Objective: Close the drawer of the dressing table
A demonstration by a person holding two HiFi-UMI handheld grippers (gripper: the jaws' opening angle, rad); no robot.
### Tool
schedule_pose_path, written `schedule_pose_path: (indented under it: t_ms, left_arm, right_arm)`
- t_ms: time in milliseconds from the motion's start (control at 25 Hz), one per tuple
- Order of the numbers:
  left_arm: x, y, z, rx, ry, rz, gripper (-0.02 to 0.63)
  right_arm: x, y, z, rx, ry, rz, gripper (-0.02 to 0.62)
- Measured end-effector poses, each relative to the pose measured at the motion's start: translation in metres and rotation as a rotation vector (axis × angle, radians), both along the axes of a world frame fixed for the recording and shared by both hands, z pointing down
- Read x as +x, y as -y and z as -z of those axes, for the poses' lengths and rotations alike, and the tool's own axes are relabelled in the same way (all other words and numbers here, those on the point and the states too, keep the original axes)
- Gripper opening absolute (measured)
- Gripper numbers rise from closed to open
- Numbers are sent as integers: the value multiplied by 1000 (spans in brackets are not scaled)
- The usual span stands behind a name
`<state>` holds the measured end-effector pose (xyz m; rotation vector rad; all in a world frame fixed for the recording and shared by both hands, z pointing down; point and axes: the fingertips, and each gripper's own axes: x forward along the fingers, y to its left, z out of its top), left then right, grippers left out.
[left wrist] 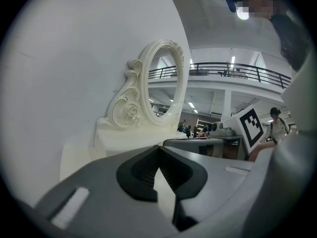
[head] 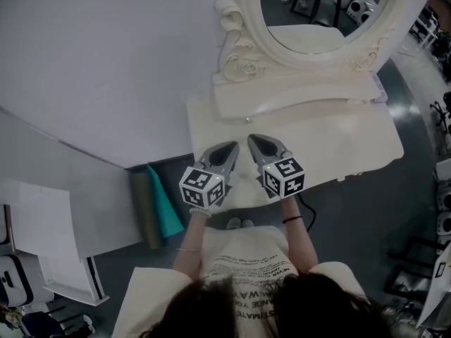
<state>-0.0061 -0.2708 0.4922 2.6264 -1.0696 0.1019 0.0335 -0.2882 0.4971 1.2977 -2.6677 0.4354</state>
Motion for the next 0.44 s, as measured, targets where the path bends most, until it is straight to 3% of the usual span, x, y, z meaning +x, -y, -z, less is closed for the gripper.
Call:
schedule_pose_path:
  t_ms: [440]
  left_arm:
    - [6, 1, -2, -8, 0, -7, 2]
  right_arm:
    - [2, 1, -1, -2, 2, 10, 3]
